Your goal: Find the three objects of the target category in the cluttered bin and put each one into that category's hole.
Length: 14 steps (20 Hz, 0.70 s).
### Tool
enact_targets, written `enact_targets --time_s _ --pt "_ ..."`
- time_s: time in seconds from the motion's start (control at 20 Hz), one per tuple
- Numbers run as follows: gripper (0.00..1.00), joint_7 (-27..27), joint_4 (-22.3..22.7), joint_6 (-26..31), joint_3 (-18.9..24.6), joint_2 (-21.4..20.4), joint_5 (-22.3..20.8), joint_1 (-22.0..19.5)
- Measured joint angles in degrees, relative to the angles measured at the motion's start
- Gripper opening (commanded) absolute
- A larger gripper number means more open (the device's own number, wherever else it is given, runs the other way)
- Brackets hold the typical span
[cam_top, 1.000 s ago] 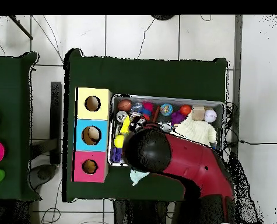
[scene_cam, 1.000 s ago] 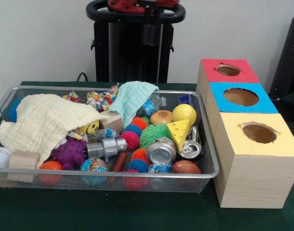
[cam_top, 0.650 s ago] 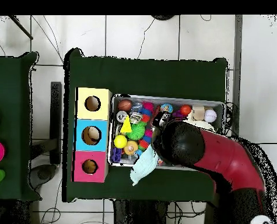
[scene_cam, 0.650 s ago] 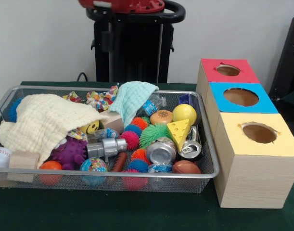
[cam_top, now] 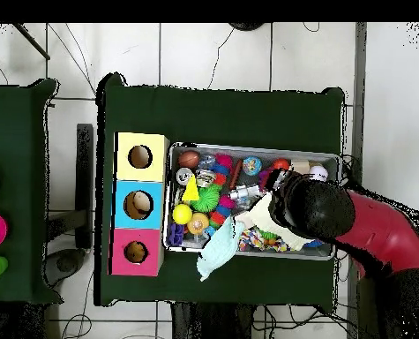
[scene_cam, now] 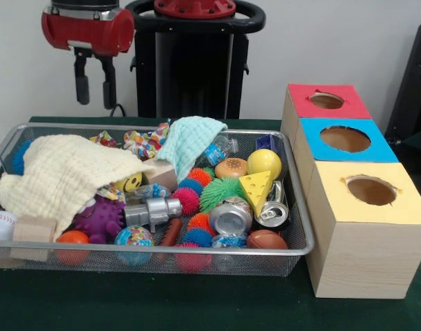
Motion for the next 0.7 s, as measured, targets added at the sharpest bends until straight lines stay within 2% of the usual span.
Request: enact_targets --time_s 0.25,0.7 --pt "1.00 0.00 -0.10 -0.01 3.55 0.71 -2.55 -2.44" --pt "1.00 0.00 -0.23 0.00 6.48 1.03 -6.14 -3.36"
